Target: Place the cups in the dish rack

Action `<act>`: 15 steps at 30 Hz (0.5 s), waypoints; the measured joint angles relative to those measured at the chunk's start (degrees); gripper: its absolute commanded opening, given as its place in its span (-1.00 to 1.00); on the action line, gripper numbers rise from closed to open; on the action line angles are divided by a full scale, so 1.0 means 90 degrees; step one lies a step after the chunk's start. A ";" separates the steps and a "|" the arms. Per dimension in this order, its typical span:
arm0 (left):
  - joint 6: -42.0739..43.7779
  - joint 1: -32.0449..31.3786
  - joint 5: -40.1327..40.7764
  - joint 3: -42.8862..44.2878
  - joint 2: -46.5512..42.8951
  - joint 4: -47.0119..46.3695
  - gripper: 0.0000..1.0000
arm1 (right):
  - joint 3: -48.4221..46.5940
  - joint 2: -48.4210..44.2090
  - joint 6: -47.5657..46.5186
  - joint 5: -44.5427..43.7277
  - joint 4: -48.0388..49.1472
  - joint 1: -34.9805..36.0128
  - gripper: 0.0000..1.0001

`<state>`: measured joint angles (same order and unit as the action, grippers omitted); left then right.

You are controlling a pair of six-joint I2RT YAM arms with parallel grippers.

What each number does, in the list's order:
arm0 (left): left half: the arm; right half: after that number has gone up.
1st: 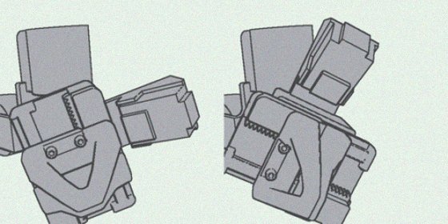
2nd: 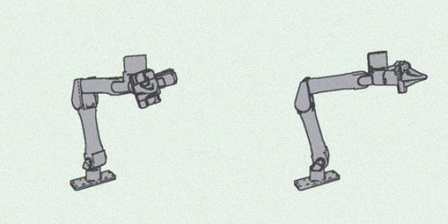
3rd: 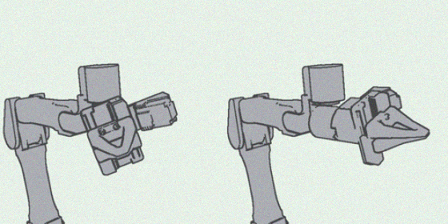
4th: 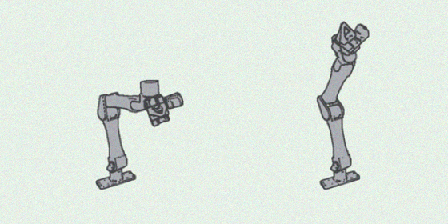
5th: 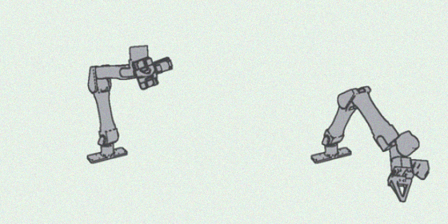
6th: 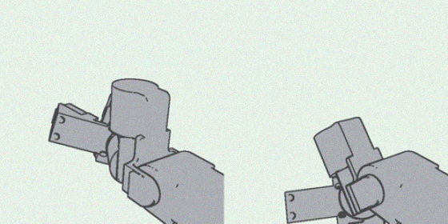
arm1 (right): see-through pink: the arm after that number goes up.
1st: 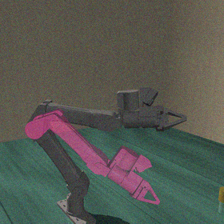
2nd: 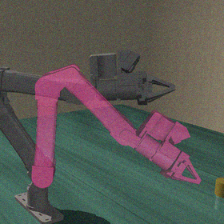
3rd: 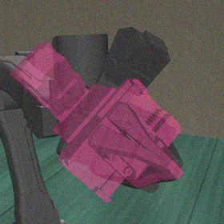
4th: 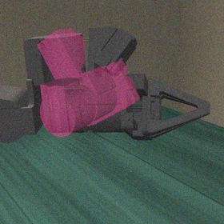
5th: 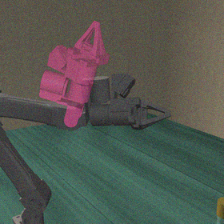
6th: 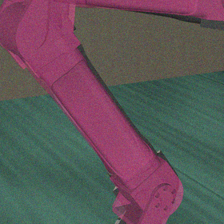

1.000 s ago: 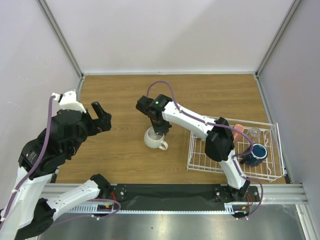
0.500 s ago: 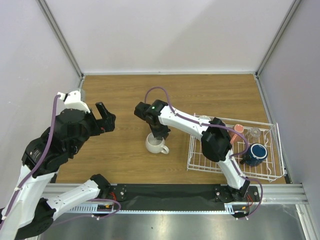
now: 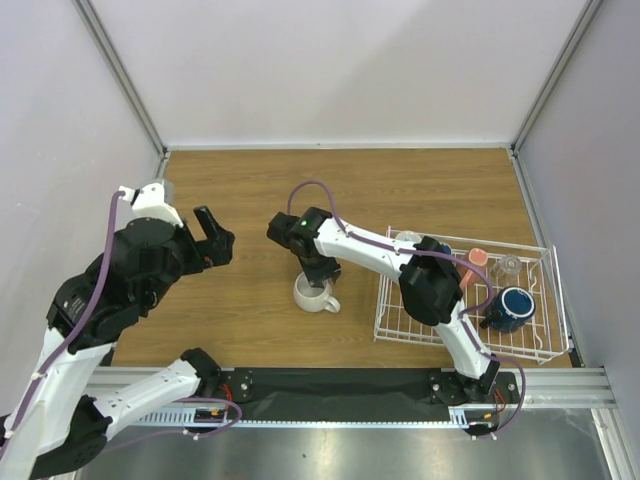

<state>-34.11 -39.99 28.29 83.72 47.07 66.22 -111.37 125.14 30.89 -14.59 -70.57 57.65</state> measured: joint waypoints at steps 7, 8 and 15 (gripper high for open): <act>-0.0104 0.0000 -0.0056 -0.0005 0.0182 0.0160 0.67 | -0.0228 -0.0012 0.0058 0.0015 -0.0199 0.0010 0.35; -0.0102 0.0000 -0.0070 -0.0007 0.0180 0.0165 0.66 | -0.0311 -0.0039 0.0046 0.0017 -0.0248 -0.0005 0.38; -0.0097 0.0000 -0.0194 -0.0318 -0.0036 0.0112 0.64 | -0.0882 -0.1088 0.0068 0.0430 -0.0517 -0.0386 0.54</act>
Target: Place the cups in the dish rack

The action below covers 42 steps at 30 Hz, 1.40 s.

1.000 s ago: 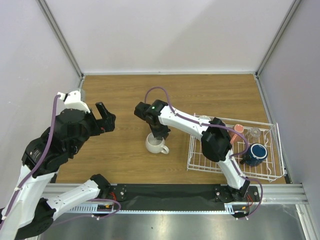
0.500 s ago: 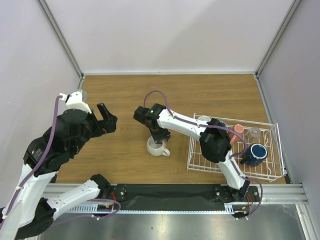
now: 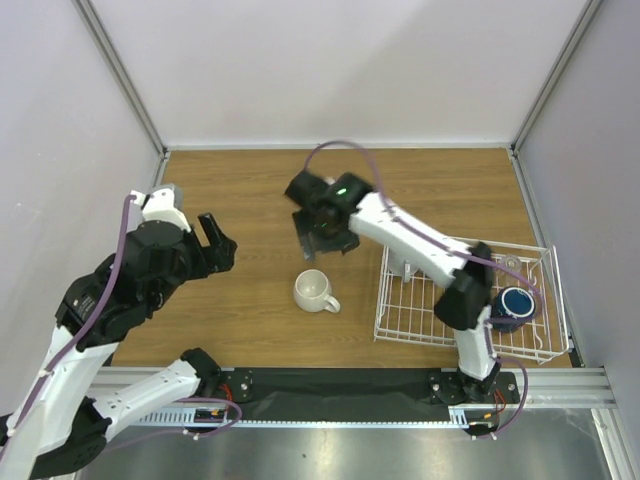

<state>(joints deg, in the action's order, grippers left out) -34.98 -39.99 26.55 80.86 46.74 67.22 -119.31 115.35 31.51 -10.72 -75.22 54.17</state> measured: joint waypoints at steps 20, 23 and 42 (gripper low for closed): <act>0.0663 0.0005 -0.2416 -0.1127 0.4036 -0.1722 0.46 | 0.2307 -0.4420 -0.0199 0.1591 -0.0007 -0.3106 0.53; 0.0772 0.0005 -0.2538 -0.1144 0.4515 -0.1868 0.37 | 0.2475 -0.4646 -0.0231 0.1702 -0.0058 -0.3274 0.53; 0.1044 0.0002 -0.2698 -0.1727 0.5727 -0.2633 -0.19 | 0.2948 -0.5085 -0.0401 0.2268 0.0000 -0.3672 0.57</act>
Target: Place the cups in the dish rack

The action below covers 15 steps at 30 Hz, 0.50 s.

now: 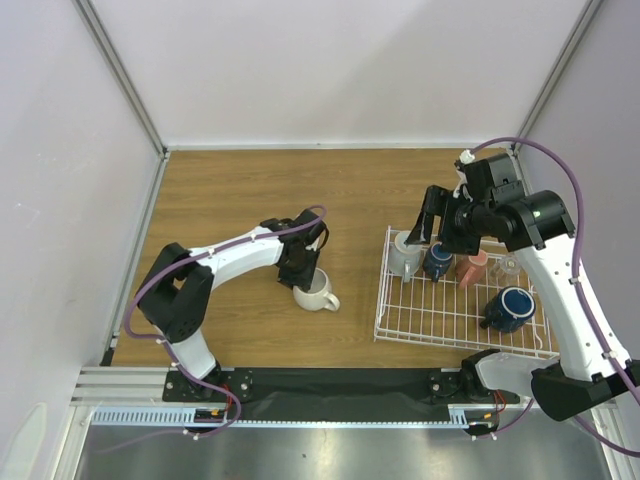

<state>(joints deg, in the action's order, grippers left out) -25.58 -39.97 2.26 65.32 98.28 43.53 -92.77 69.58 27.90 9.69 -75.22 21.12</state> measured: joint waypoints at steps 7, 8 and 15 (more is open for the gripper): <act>0.0194 0.0007 0.0068 -0.0024 0.0075 -0.0175 -0.94 | 0.0299 0.0046 -0.0046 0.0253 0.0058 -0.0005 0.63; 0.0219 0.0007 0.0078 -0.0032 0.0080 -0.0192 -0.99 | 0.0316 0.0056 -0.0056 0.0291 0.0056 -0.0012 0.66; 0.0403 0.0007 0.0090 -0.0019 0.0053 -0.0211 -1.00 | 0.0325 0.0085 -0.0058 0.0539 0.0189 -0.0029 0.69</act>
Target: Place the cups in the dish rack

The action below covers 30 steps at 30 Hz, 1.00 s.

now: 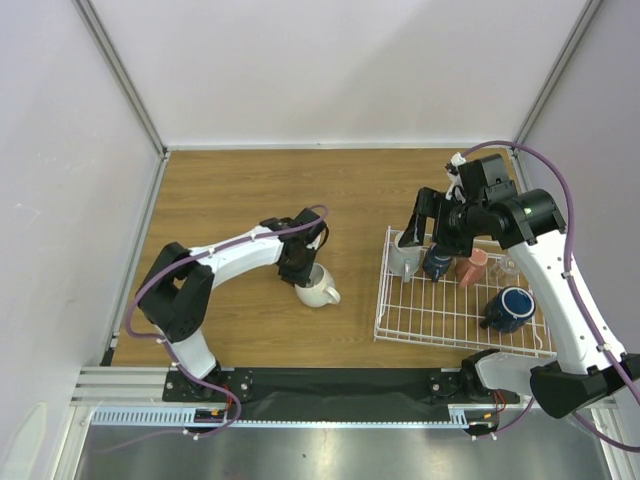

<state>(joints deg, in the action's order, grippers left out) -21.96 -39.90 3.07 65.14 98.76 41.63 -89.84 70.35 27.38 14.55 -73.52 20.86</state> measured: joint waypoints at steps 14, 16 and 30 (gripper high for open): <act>0.0449 0.0000 -0.0087 0.1103 -0.3184 -0.0789 -1.00 | 0.0126 0.0112 0.0498 0.2246 0.1098 -0.0197 0.81; 0.0510 0.0000 -0.0085 0.1132 -0.3730 -0.1129 -1.00 | 0.0267 0.0085 0.0937 0.2788 0.1693 -0.0209 0.82; 0.1282 0.0000 0.0109 0.0600 -0.5051 -0.3330 -1.00 | 0.1052 0.0250 0.6210 0.4274 0.7172 0.0874 0.75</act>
<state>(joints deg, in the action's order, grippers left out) -10.41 -39.90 4.05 70.54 53.30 11.66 -80.38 72.60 83.26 53.01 -8.97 28.73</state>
